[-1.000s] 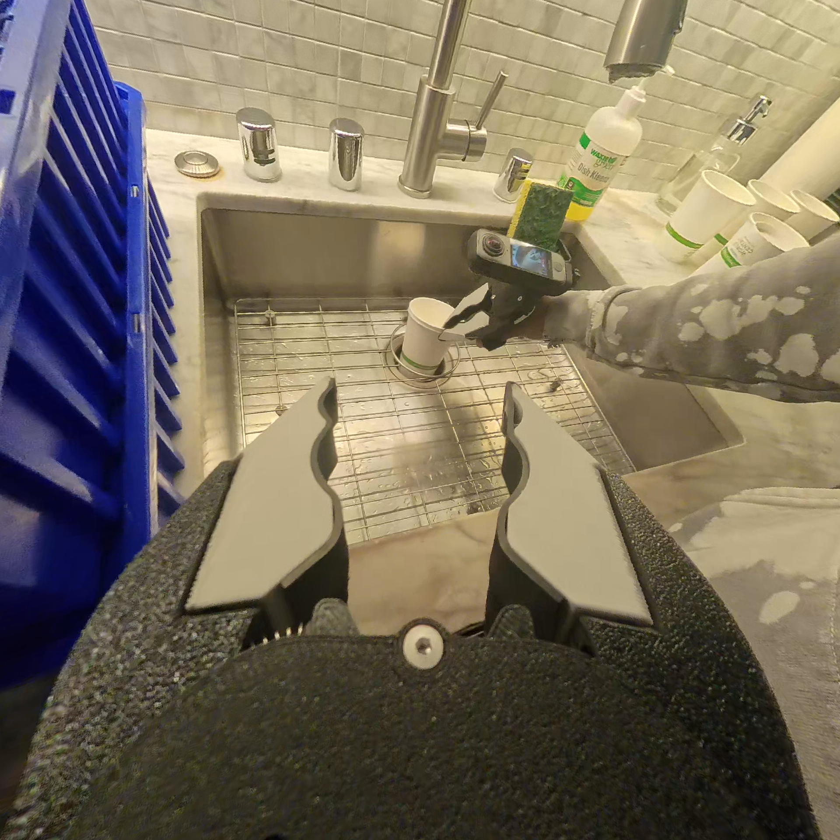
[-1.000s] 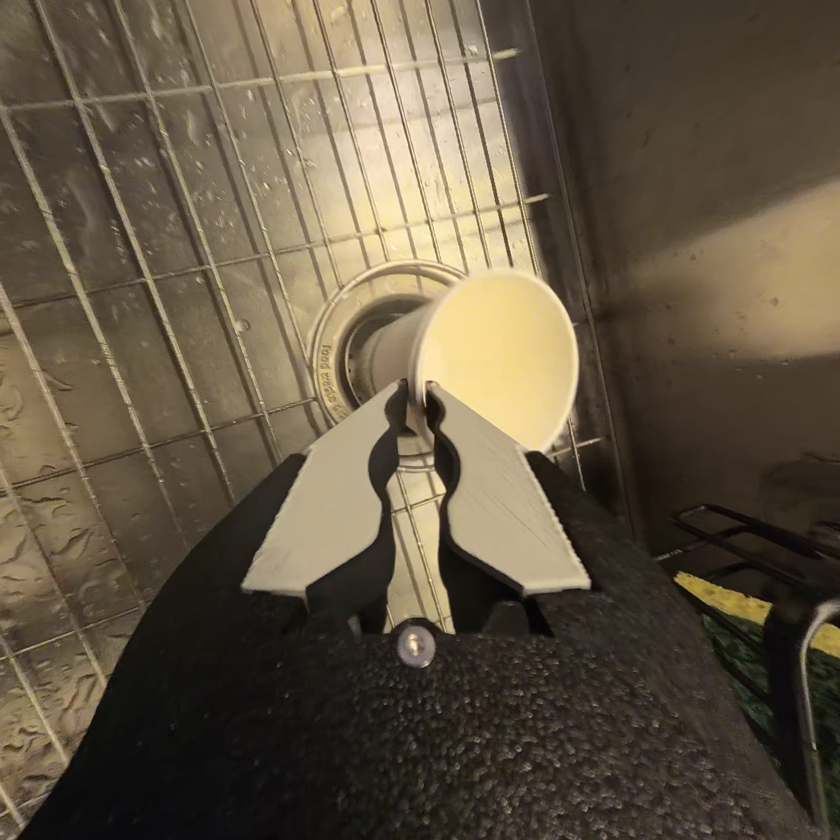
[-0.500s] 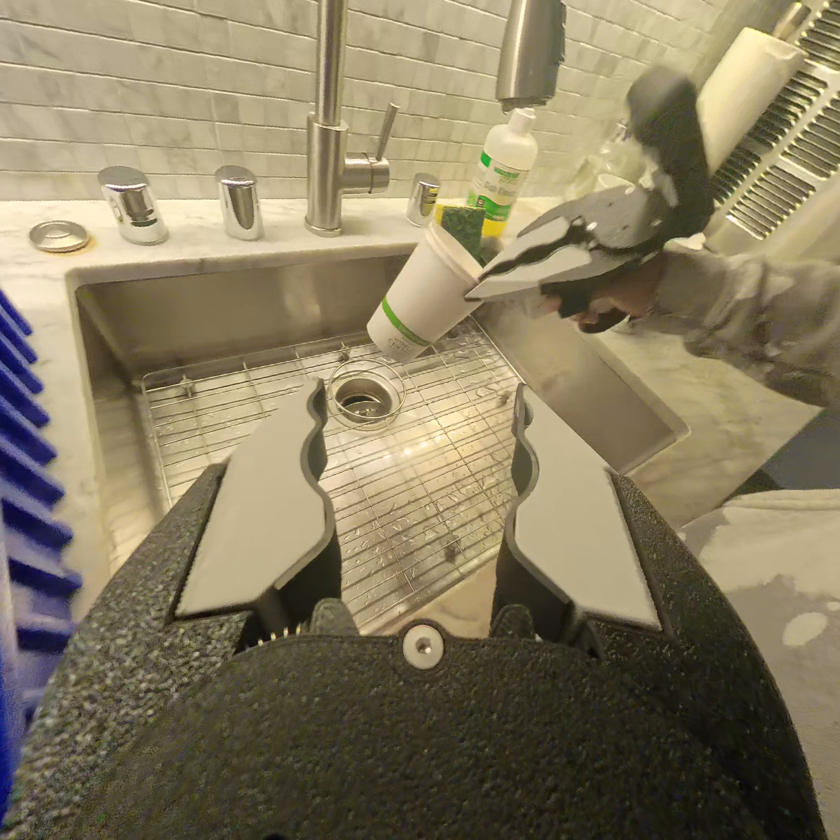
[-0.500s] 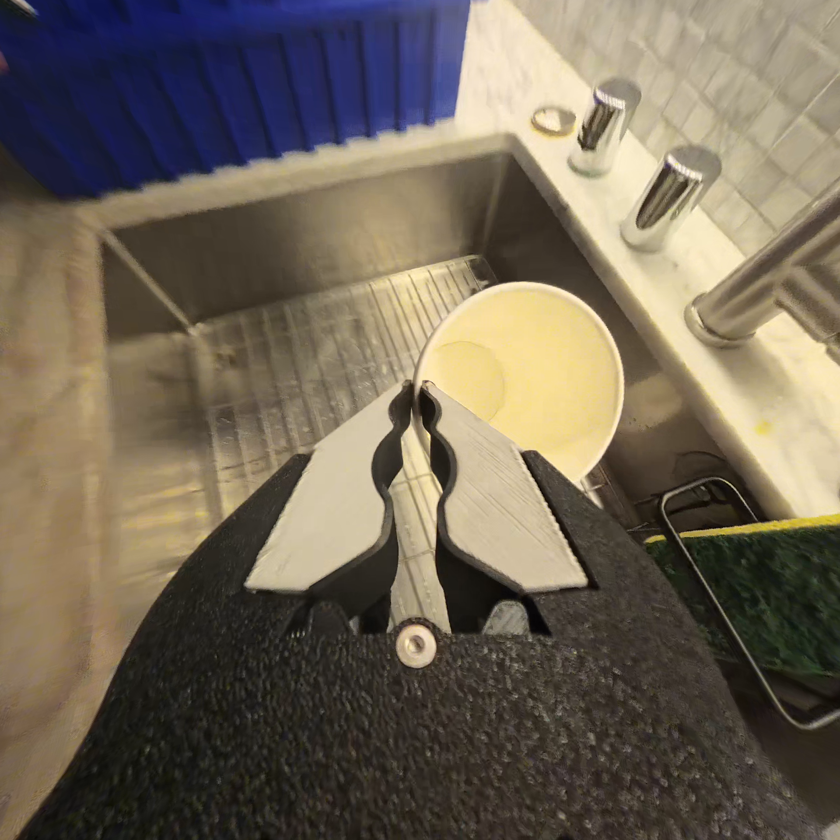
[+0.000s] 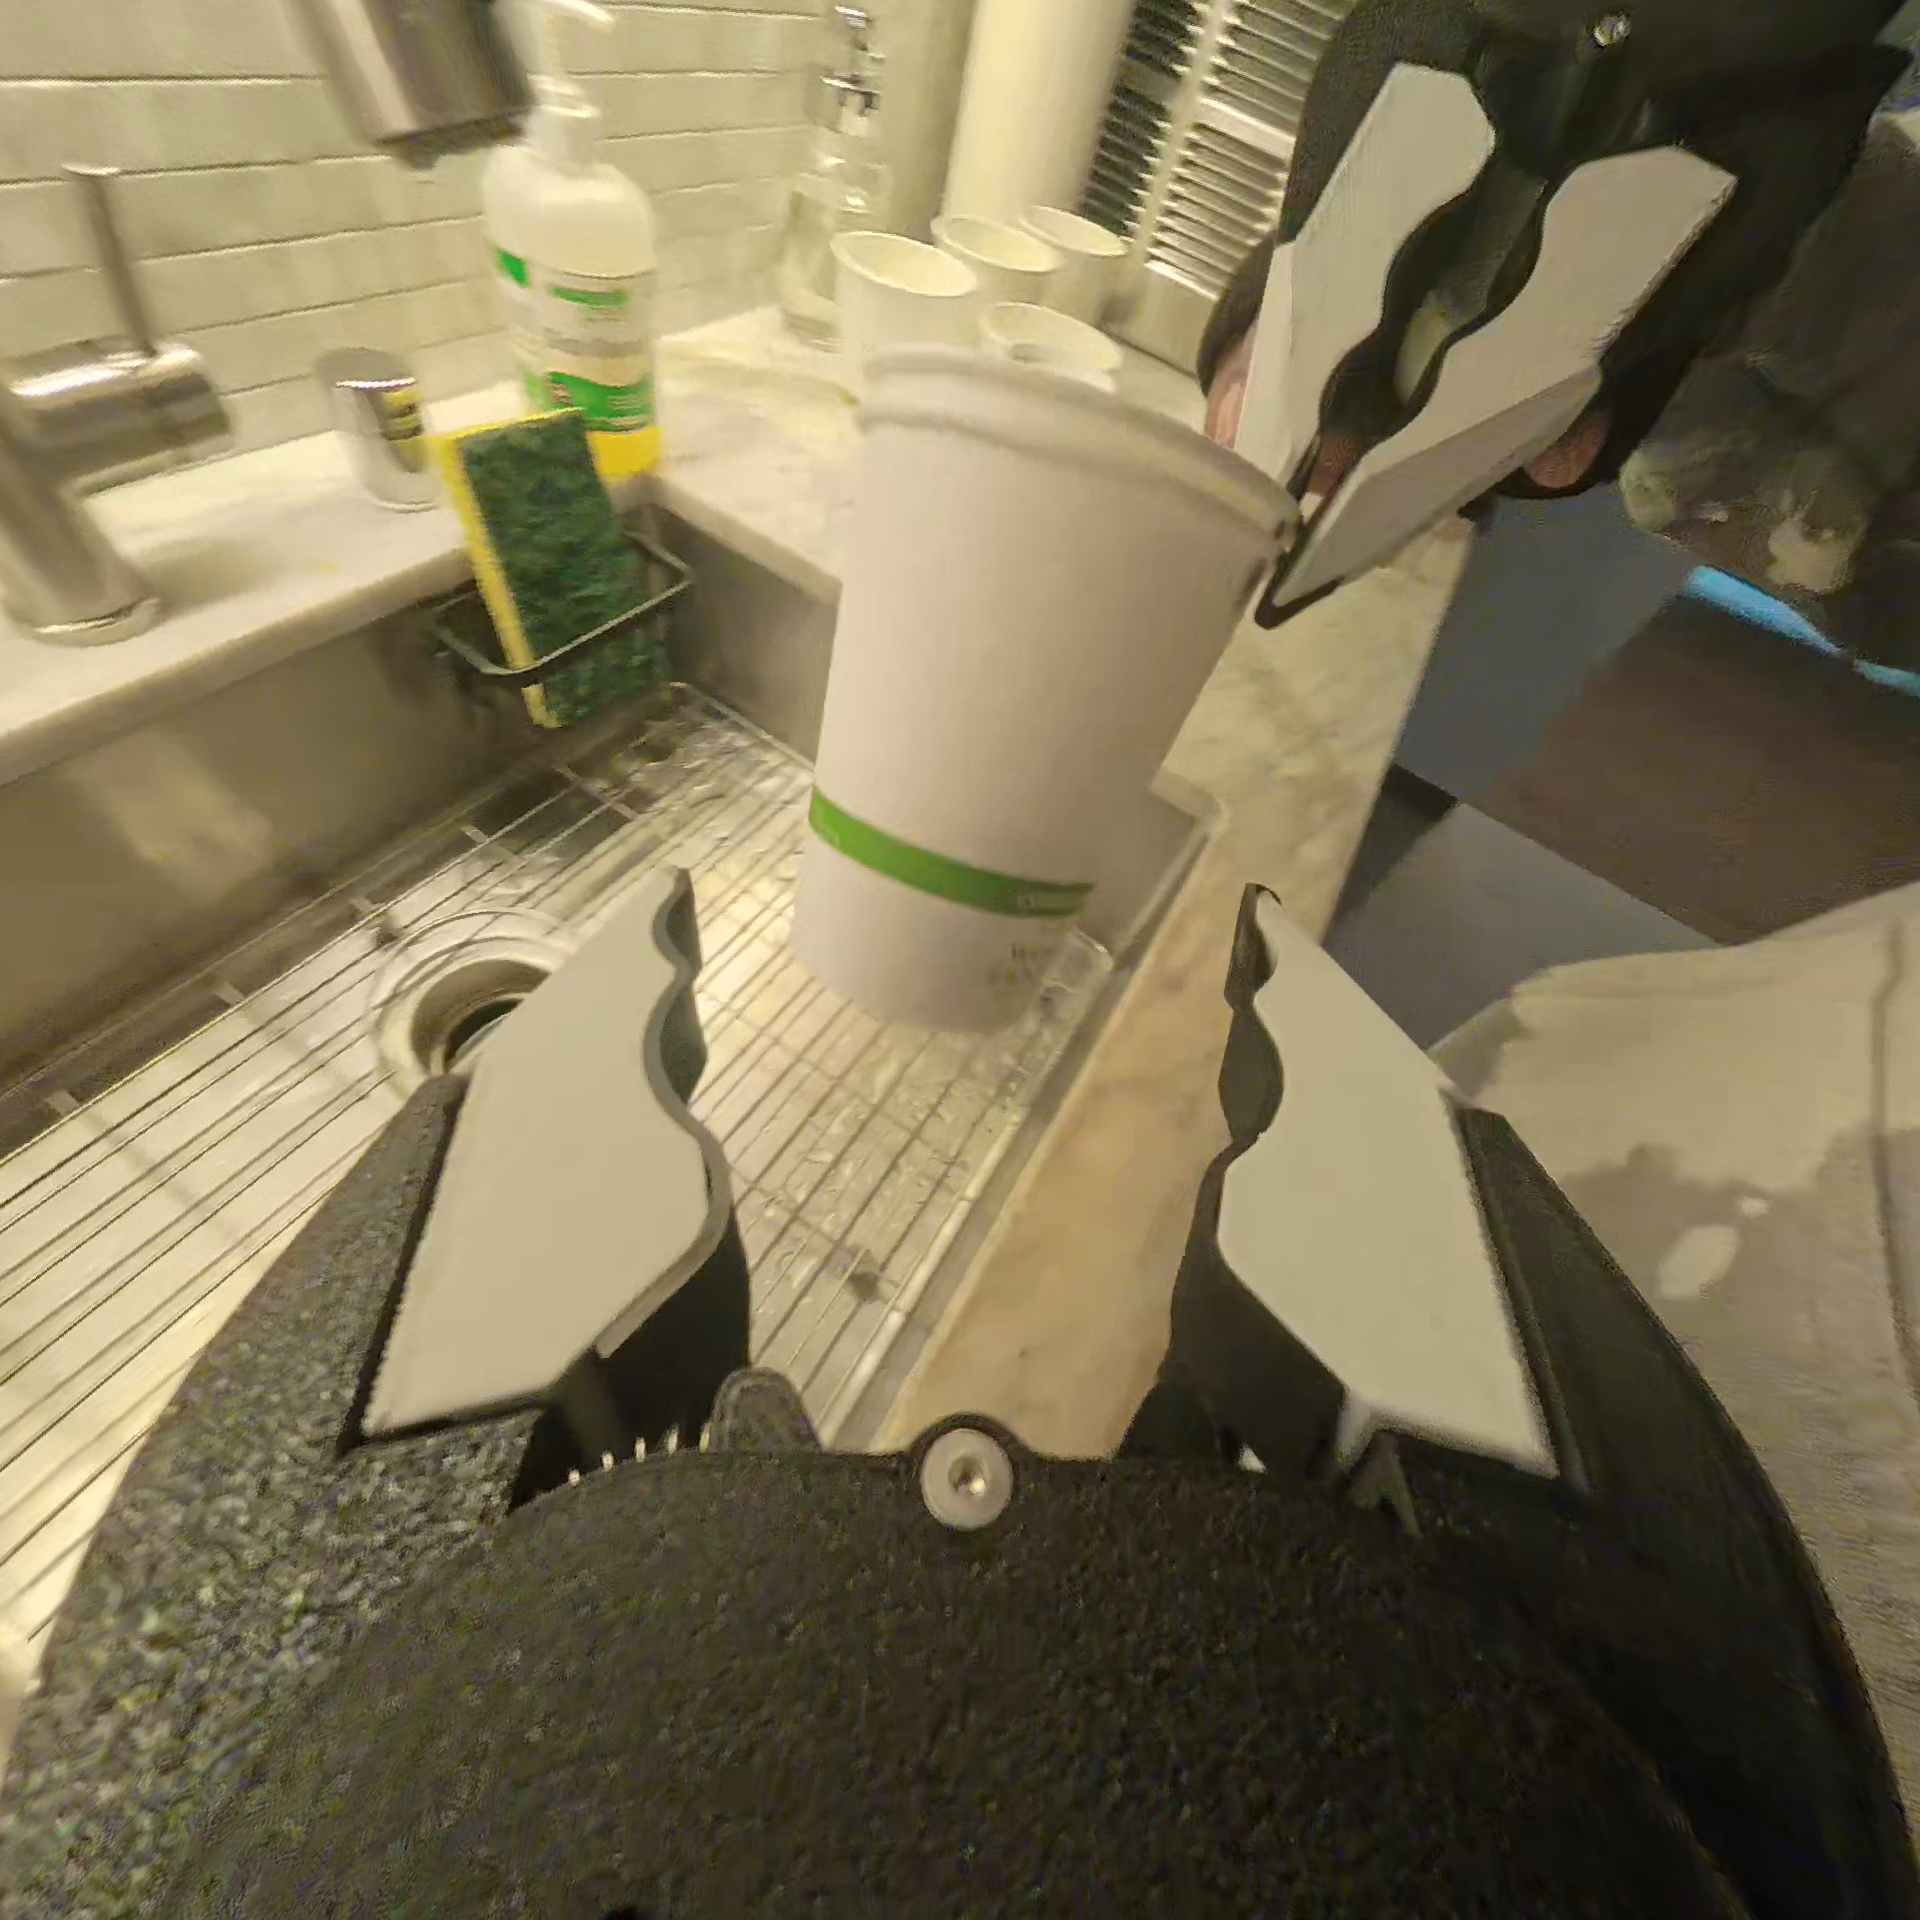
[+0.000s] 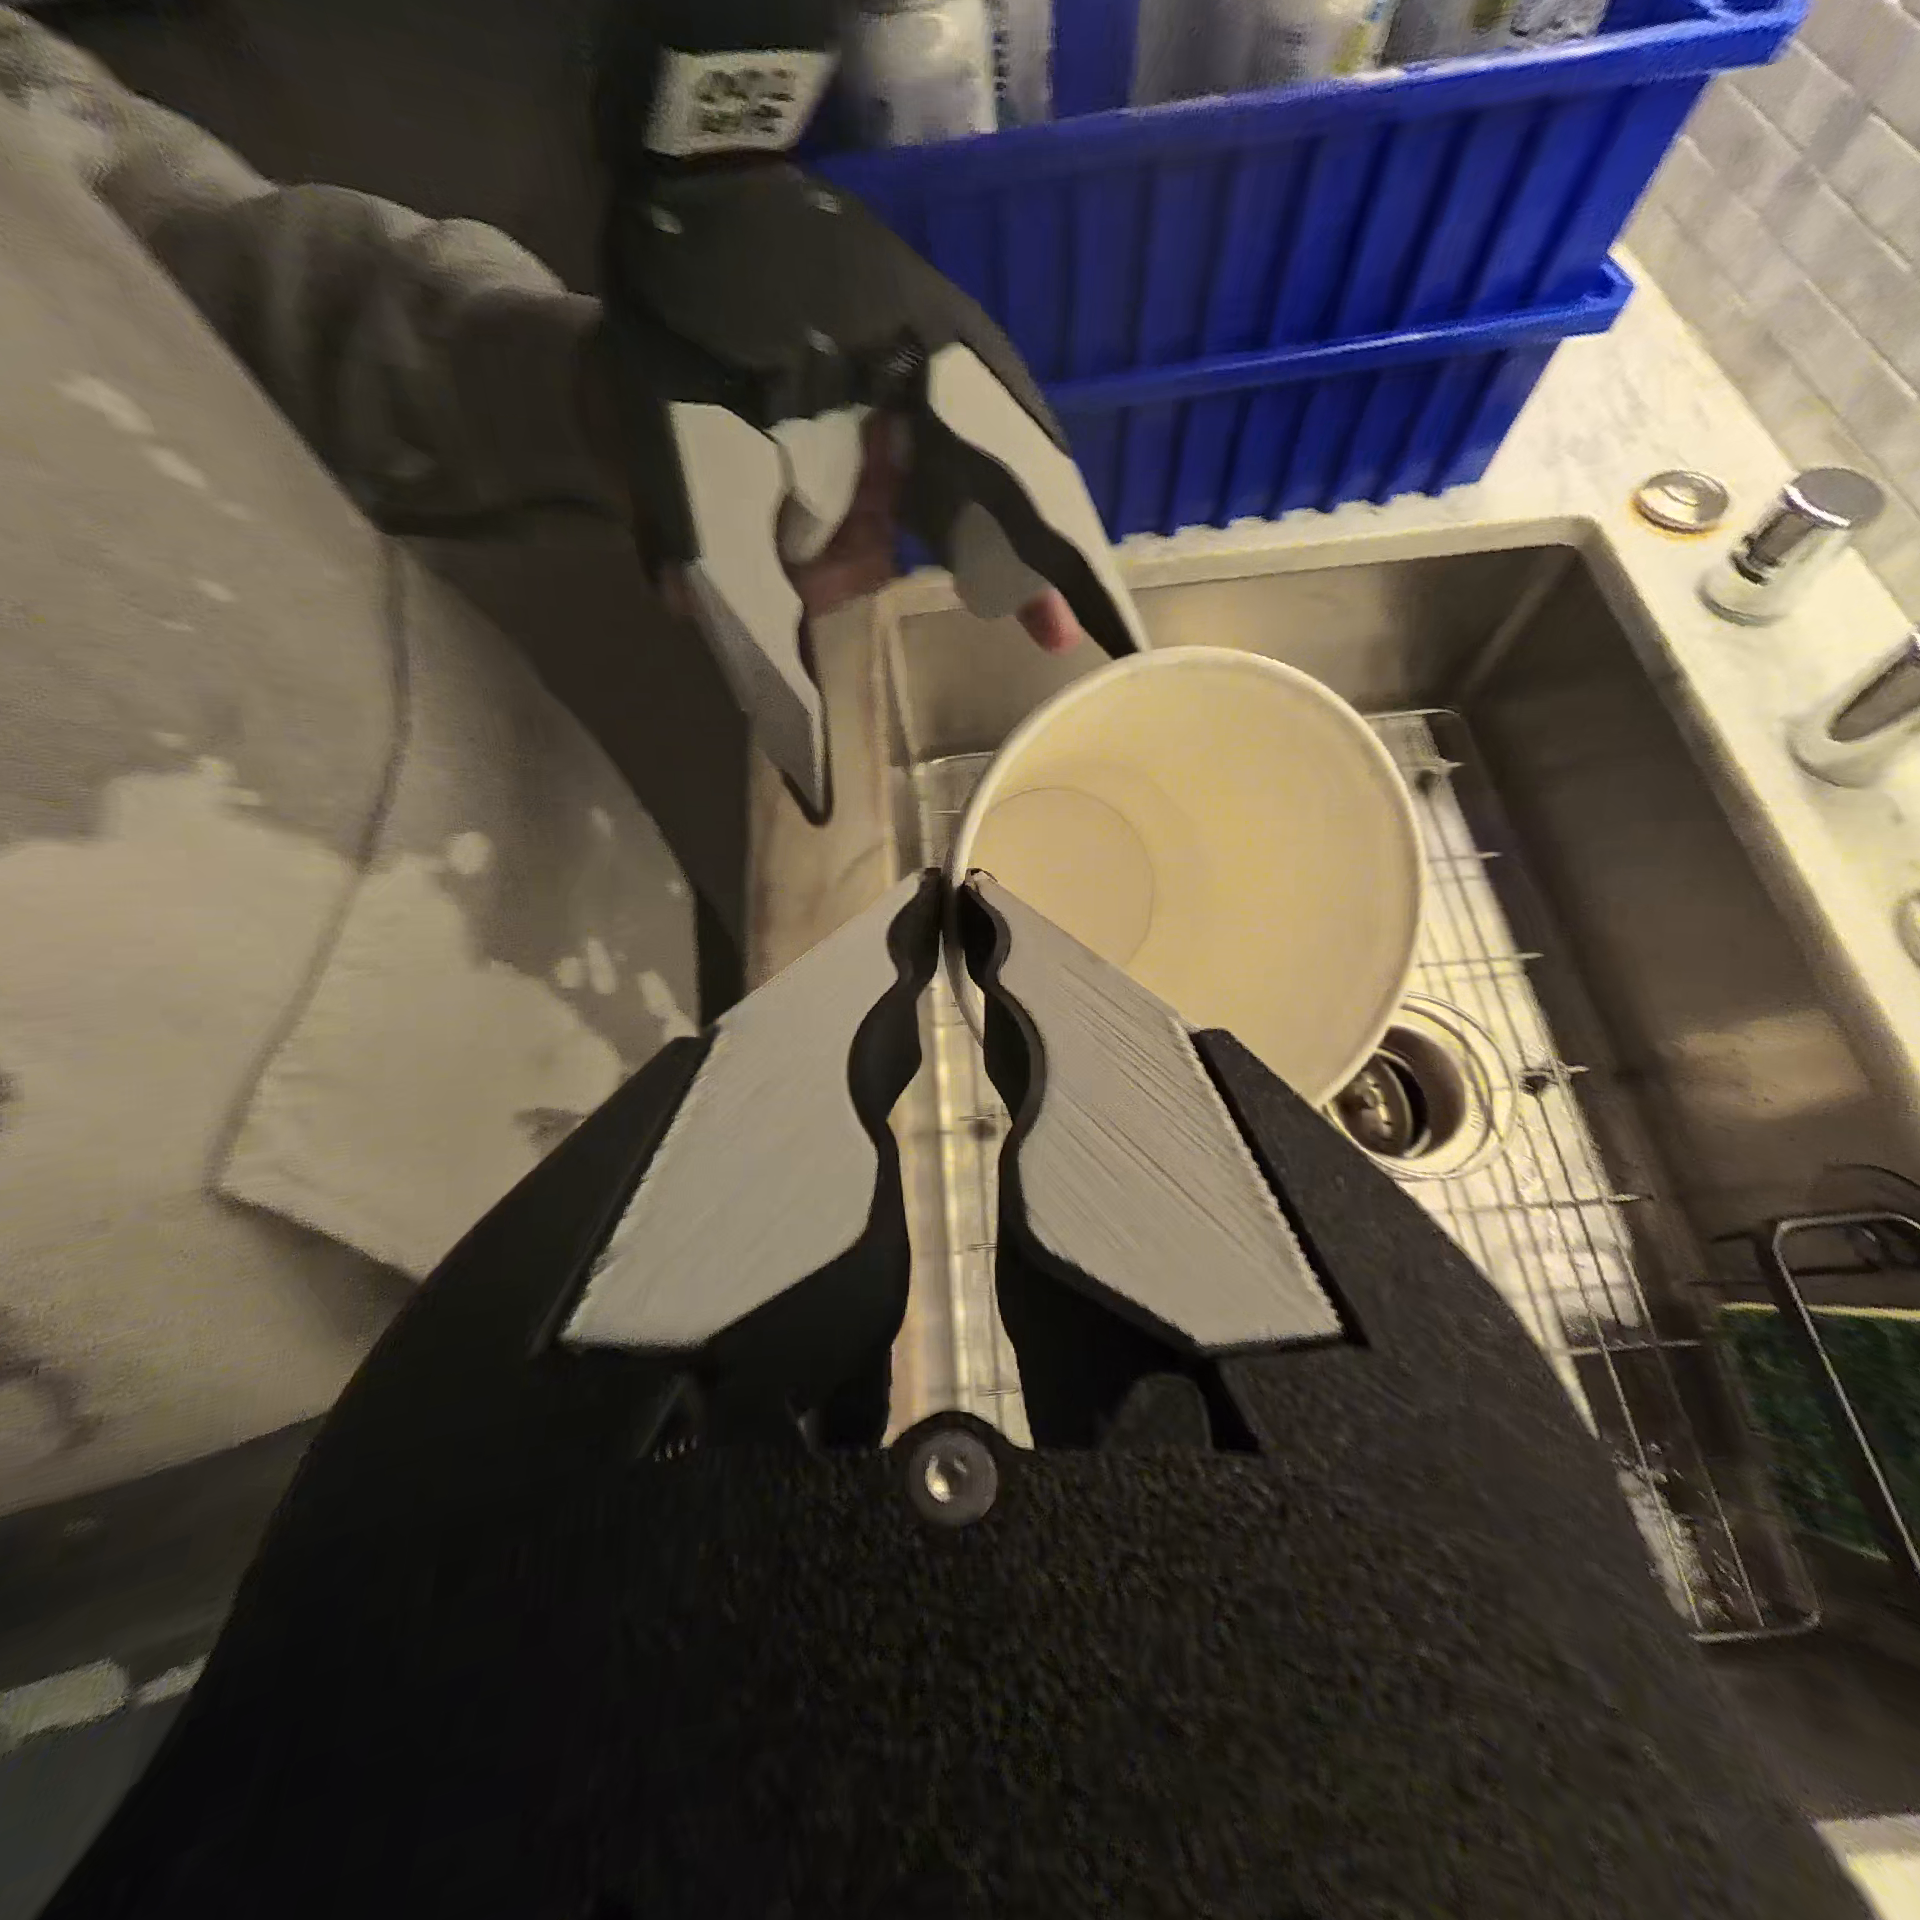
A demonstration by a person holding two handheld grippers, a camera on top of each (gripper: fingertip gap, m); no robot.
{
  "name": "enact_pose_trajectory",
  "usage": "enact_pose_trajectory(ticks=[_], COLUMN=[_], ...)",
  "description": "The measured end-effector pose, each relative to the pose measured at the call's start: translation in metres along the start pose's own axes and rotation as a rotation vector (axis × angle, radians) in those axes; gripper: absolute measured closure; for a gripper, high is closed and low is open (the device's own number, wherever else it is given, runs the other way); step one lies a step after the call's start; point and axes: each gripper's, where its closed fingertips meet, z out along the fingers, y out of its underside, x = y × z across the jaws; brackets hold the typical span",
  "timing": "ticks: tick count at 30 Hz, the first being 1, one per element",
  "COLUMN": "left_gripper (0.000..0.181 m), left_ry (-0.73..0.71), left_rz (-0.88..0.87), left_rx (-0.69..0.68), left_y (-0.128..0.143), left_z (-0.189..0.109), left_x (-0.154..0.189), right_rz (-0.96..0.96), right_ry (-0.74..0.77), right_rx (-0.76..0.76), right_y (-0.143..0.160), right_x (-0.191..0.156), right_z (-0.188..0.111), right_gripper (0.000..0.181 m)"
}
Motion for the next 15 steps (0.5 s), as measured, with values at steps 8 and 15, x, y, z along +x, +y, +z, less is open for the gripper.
enact_pose_trajectory(ticks=[8,15], left_gripper=[0.097,0.099], left_ry=[0.270,0.316], left_rz=[0.082,-0.098], left_rx=[-0.050,0.148], left_y=[-0.005,-0.038], left_z=[0.024,0.031], left_x=[0.071,0.085], right_rz=[-0.055,-0.005], right_ry=[-0.104,0.167], right_rx=[0.031,0.332], right_y=[-0.028,-0.066], right_x=[-0.059,-0.043], right_z=[-0.024,-0.071], right_gripper=[0.178,0.145])
